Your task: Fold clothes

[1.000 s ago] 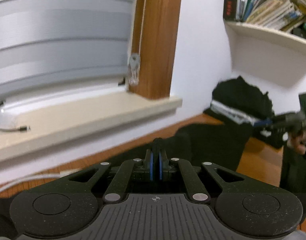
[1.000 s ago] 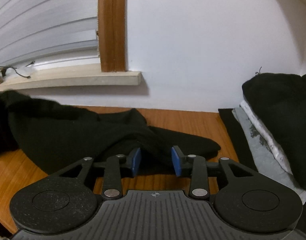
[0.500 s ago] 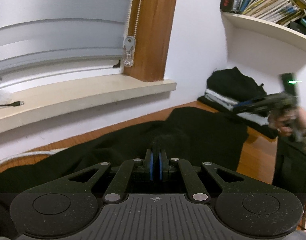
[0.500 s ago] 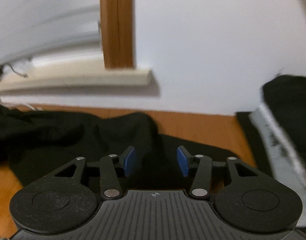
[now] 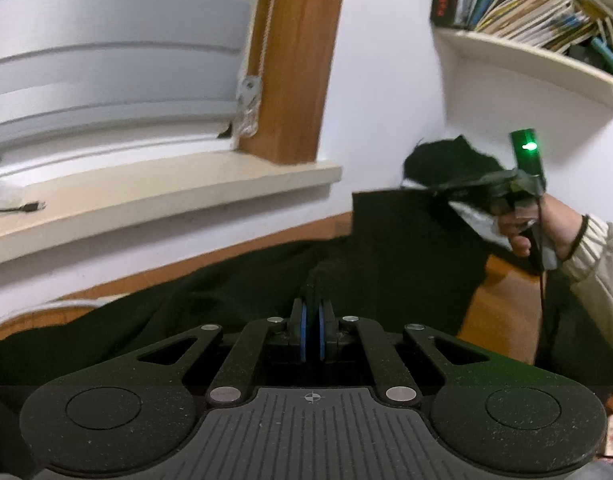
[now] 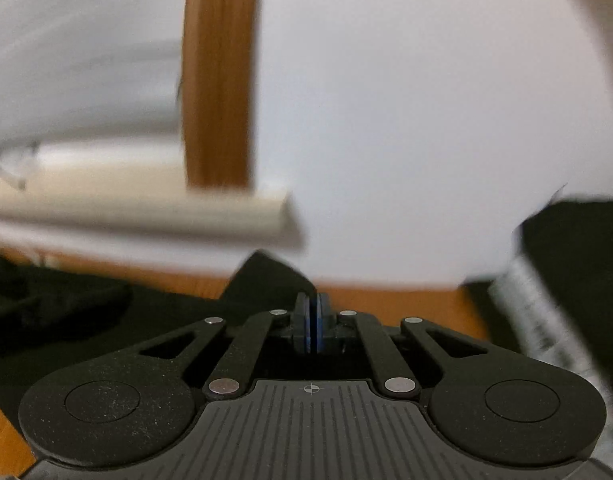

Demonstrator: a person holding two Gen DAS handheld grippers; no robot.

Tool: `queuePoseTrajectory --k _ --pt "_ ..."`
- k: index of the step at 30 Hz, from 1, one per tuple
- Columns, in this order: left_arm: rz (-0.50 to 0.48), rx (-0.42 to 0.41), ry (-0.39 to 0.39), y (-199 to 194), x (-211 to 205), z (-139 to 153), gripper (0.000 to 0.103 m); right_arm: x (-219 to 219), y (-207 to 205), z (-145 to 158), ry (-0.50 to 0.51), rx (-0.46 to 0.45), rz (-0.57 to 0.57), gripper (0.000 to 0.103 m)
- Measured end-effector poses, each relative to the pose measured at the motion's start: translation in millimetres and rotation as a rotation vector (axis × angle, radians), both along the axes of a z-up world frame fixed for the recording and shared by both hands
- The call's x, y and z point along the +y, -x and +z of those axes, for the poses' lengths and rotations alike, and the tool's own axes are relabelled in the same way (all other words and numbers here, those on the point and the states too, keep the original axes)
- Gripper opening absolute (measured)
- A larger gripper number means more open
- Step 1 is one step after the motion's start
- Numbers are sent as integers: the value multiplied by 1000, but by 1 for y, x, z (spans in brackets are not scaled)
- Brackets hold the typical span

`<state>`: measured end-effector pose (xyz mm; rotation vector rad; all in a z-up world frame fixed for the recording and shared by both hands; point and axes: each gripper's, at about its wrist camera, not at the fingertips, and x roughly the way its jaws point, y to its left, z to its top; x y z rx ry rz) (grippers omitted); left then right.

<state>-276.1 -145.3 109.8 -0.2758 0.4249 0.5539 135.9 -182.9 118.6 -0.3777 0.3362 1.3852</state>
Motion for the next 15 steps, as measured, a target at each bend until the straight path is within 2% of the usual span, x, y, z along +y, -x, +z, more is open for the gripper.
queuePoseTrajectory --k 4,7,9,11,13,15 --pt "-62 -19 -16 -17 -18 11 6 -55 -20 41 -118 -40 -54 4" --pt "-129 -9 -8 -37 -34 12 6 -97 -40 56 -148 -49 -96 4" --pt "-165 20 3 -52 -43 6 6 -121 -51 53 -115 -42 -122 4" --pt "-196 56 18 -66 -50 -4 7 -134 -60 38 -34 -32 -143 5" --pt "-207 81 38 -75 -53 -13 9 -141 -68 18 48 -13 -160 15" --pt "-199 87 56 -76 -51 -18 10 -146 -75 -1 125 7 -176 31"
